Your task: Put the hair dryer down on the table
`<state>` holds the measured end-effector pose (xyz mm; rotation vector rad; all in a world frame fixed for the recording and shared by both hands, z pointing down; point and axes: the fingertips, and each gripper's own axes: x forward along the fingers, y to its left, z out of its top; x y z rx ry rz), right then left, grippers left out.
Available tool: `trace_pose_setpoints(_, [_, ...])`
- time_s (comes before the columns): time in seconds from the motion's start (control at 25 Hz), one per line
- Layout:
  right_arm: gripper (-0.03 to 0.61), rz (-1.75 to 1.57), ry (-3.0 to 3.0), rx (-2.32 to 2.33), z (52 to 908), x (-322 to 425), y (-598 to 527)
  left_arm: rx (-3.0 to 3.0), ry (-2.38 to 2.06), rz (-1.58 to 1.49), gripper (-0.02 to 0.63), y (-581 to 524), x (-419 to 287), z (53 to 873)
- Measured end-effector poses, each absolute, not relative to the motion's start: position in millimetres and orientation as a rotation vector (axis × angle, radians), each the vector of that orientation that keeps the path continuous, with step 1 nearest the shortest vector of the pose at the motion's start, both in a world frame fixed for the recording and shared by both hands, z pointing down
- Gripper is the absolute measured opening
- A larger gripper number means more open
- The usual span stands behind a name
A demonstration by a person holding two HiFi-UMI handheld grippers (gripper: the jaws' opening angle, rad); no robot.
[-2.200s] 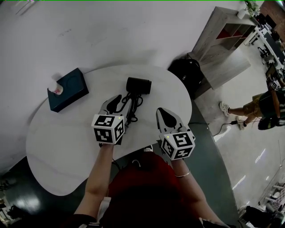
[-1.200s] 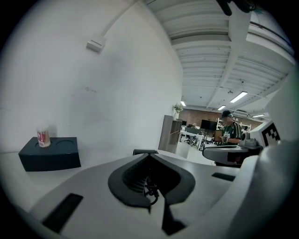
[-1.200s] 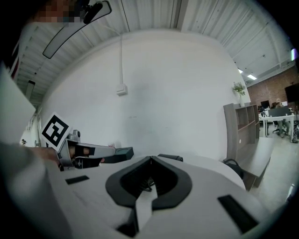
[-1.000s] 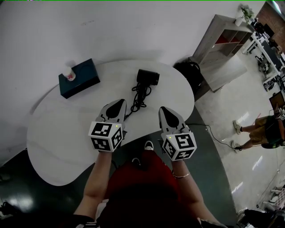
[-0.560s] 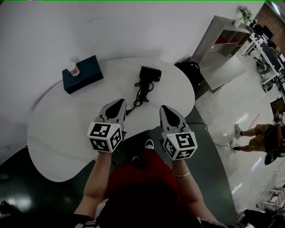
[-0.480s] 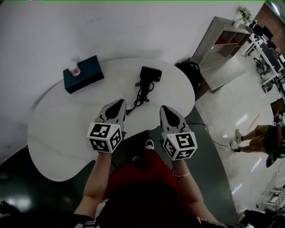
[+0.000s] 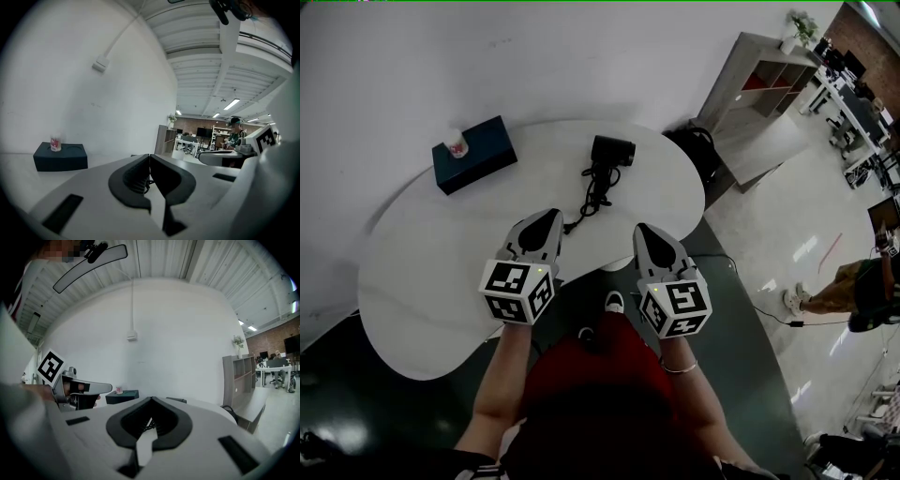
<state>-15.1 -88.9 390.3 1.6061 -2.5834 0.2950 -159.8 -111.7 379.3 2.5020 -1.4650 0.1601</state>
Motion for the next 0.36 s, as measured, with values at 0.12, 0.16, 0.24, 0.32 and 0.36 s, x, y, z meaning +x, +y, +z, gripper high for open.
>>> trace_pose_setpoints(0.12, [0.015, 0.293, -2.579, 1.621, 391, -14, -82, 2.512, -1.456, 0.155, 0.025, -106, -159, 379])
trace_pose_setpoints(0.16, [0.015, 0.292, -2.579, 1.626, 391, -14, -80, 2.518, -1.456, 0.159, 0.025, -104, -159, 379])
trace_pose_setpoints(0.24, [0.015, 0.292, -2.580, 1.631, 390, -15, -76, 2.533, -1.461, 0.174, 0.025, -100, -159, 378])
trace_pose_setpoints(0.32, [0.015, 0.292, -2.581, 1.632, 388, -16, -73, 2.549, -1.468, 0.188, 0.025, -96, -160, 376])
trace_pose_setpoints(0.36, [0.015, 0.291, -2.581, 1.632, 388, -16, -72, 2.557, -1.471, 0.193, 0.025, -94, -160, 375])
